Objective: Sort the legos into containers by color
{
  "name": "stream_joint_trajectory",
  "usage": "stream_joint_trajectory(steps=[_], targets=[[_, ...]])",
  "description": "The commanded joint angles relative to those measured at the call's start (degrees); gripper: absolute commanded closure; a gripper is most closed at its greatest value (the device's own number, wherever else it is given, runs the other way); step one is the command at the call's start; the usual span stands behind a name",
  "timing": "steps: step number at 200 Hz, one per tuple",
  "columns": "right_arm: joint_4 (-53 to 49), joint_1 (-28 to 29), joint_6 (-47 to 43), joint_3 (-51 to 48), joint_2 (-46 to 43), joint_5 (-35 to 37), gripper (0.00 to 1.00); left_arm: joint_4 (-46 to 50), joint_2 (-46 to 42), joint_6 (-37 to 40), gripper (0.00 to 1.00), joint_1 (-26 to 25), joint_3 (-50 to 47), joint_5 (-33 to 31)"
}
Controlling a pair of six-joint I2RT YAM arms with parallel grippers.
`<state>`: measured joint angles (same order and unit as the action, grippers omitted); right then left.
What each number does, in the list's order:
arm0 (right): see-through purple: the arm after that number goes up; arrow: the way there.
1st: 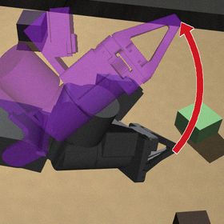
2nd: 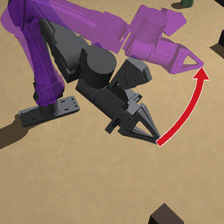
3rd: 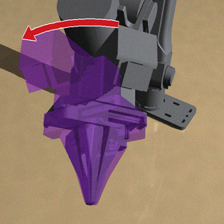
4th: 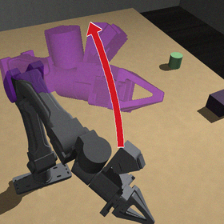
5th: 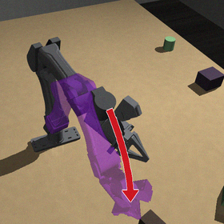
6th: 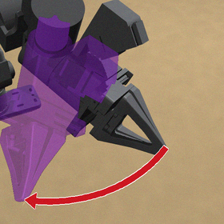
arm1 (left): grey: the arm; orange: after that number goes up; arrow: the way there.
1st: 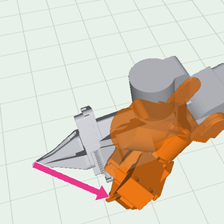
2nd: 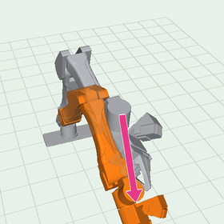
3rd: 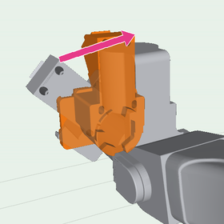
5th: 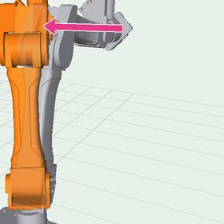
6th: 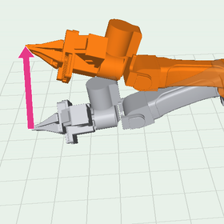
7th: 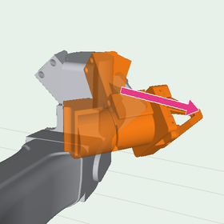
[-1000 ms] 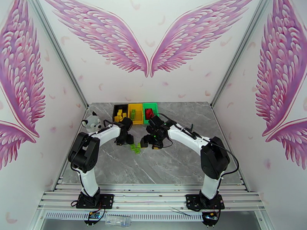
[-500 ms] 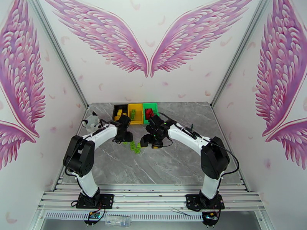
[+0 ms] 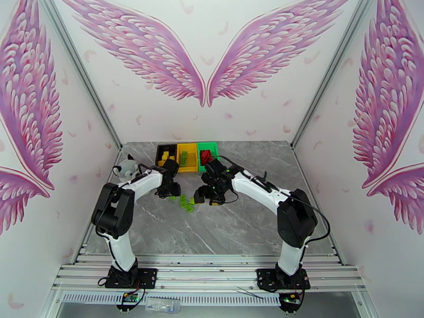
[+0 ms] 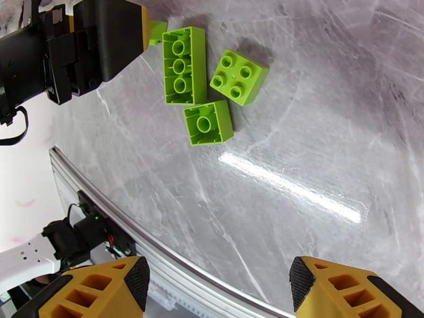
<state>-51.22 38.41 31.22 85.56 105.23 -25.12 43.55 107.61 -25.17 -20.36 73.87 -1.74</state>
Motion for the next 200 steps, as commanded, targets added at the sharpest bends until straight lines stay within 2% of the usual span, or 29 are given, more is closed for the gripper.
stream_joint_trajectory(steps=[1,43,69,95,119,149,171,200], targets=[[-1.0,0.1,-0.3,1.3,0.3,1.1,0.24,0.3,1.5,0.5,0.52,0.1,1.9,0.9],[-0.8,0.1,0.0,1.5,0.6,1.1,0.24,0.6,1.9,0.9,0.57,0.1,1.6,0.9],[-0.3,-0.2,0.4,2.0,1.0,0.9,0.24,1.3,1.7,1.0,0.64,0.1,2.4,1.3],[2.4,-1.4,2.4,2.3,1.9,-2.2,0.24,2.0,0.3,0.5,0.67,0.1,4.9,2.3],[7.0,-3.0,5.6,3.0,3.6,-7.3,0.24,1.5,-0.3,-0.8,0.67,0.3,8.4,5.6],[14.4,-5.3,11.1,4.7,6.6,-13.8,0.24,-3.6,0.1,-5.1,0.68,1.3,11.3,13.0],[18.2,-7.3,14.9,7.1,9.1,-16.7,0.25,-9.2,1.5,-9.8,0.67,2.7,13.4,17.5],[19.1,-9.6,16.9,10.8,11.0,-17.9,0.25,-12.8,6.4,-14.7,0.66,4.2,20.8,19.9]])
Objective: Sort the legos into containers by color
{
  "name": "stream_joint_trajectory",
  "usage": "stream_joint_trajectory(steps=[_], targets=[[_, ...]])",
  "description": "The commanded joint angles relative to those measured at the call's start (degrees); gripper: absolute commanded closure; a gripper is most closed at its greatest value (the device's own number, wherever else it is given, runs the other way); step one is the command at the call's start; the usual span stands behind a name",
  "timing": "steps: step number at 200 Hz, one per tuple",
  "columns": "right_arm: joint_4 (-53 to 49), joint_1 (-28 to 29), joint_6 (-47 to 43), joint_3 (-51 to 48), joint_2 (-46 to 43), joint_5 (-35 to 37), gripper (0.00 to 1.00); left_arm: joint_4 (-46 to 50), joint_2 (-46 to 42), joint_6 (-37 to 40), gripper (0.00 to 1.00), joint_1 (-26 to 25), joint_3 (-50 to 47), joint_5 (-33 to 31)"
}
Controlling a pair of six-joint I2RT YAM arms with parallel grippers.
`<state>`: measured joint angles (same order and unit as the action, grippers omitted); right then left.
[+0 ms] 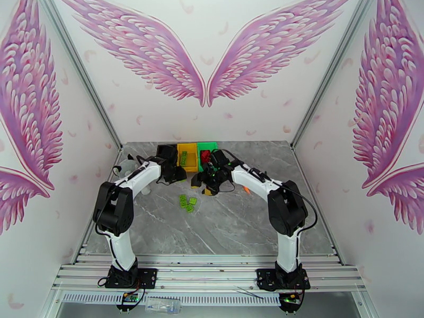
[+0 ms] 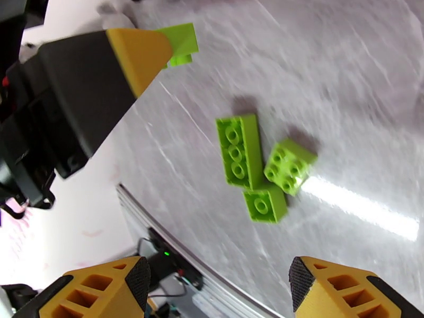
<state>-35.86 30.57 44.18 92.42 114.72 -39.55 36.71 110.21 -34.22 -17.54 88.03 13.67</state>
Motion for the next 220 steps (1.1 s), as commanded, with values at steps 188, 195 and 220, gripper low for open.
stream_joint_trajectory(steps=[188,195,220], targets=[[-9.6,-4.7,-9.5,-11.2,-14.3,9.5,0.19,13.6,-4.3,-3.3,0.26,-9.7,1.6,-23.5],[-9.6,-4.5,-9.6,-12.1,-14.9,9.8,0.18,13.5,-4.6,-4.0,0.26,-10.5,-0.2,-23.7],[-9.5,-3.2,-9.5,-14.9,-16.9,10.5,0.17,13.2,-3.9,-6.3,0.27,-12.8,-4.2,-23.4]])
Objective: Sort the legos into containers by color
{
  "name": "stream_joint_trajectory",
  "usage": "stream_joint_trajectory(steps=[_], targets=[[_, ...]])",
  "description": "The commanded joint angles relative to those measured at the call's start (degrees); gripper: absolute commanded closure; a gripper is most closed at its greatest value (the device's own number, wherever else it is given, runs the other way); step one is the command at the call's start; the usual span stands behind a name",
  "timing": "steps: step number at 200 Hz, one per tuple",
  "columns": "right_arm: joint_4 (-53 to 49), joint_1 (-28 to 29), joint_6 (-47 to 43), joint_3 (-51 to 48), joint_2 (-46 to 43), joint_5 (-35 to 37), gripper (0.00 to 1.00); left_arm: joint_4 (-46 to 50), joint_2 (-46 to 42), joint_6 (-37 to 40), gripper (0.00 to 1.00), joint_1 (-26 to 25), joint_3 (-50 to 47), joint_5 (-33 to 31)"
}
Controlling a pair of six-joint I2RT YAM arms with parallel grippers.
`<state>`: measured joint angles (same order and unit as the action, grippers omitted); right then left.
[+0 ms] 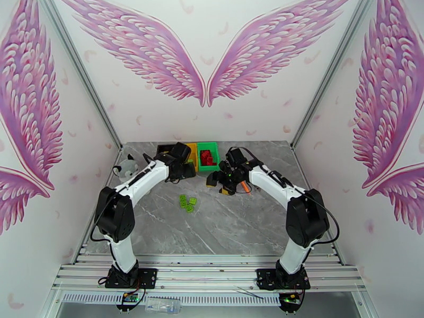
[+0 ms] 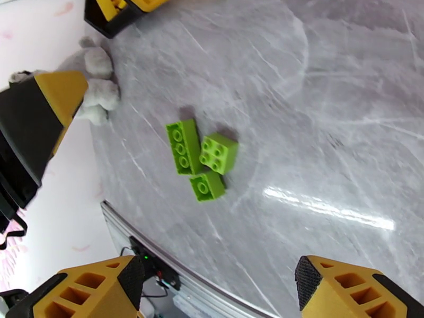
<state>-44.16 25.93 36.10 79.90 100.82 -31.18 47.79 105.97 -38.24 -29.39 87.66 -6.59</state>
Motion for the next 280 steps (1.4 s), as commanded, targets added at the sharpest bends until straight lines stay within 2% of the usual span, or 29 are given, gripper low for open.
stream_joint_trajectory(steps=[1,50,118,198,227,280], targets=[[-1.3,1.5,-1.5,-2.4,-3.1,2.1,0.16,2.1,0.4,-2.4,0.27,-1.0,-4.0,-3.1],[-0.7,4.1,-0.5,-5.9,-6.2,2.7,0.16,-0.1,2.9,-4.6,0.29,-2.3,-8.3,-1.8],[-1.1,4.5,-0.6,-7.2,-8.3,3.3,0.17,-2.2,7.0,-4.9,0.42,-2.3,-10.2,0.6],[0.8,4.5,0.5,-6.0,-5.9,1.8,0.19,-2.0,5.4,-3.9,0.70,-1.9,-9.4,3.1],[3.1,4.4,1.5,-3.8,-3.2,-0.7,0.20,-4.1,3.1,-3.5,0.71,0.3,-7.9,8.4],[9.9,4.4,6.0,4.1,5.6,-8.0,0.21,-13.2,1.7,-5.1,0.70,7.2,-3.7,22.2]])
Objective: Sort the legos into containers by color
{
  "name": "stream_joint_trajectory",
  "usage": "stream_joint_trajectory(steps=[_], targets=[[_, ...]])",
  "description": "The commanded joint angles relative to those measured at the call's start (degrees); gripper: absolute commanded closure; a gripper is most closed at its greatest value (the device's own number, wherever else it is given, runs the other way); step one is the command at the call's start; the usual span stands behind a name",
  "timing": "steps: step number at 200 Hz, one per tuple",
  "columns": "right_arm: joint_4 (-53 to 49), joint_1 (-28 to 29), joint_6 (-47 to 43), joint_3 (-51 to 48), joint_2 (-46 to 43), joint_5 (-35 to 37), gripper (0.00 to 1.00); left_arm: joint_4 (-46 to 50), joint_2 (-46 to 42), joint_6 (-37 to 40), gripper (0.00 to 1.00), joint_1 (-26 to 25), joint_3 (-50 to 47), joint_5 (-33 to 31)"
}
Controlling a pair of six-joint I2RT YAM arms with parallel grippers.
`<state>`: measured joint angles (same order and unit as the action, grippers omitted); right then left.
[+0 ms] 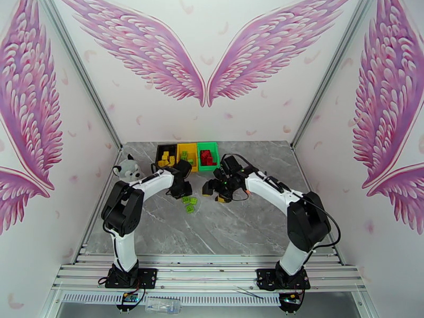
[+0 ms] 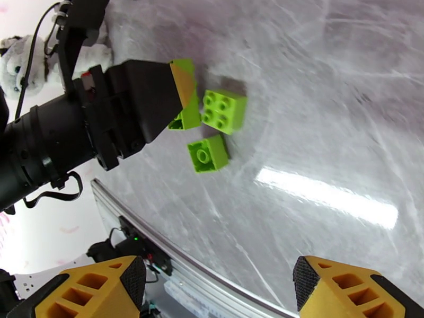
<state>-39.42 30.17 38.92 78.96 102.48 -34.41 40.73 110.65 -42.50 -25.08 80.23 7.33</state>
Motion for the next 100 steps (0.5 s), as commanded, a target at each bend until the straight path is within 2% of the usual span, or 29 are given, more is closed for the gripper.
stream_joint_trajectory(steps=[1,33,71,100], targets=[[5.2,0.2,3.3,5.2,4.1,-4.8,0.21,-6.3,-3.0,-0.9,0.70,3.1,3.8,8.5],[6.4,-0.3,5.6,12.1,9.5,-6.9,0.22,-9.9,0.0,-3.3,0.68,7.5,9.5,13.2],[6.0,-2.1,7.0,16.7,11.7,-7.2,0.22,-10.2,8.9,-5.4,0.66,10.9,23.5,15.5],[5.9,-3.3,7.1,15.4,10.6,-6.9,0.22,-9.7,16.9,-7.5,0.46,11.5,36.1,17.0]])
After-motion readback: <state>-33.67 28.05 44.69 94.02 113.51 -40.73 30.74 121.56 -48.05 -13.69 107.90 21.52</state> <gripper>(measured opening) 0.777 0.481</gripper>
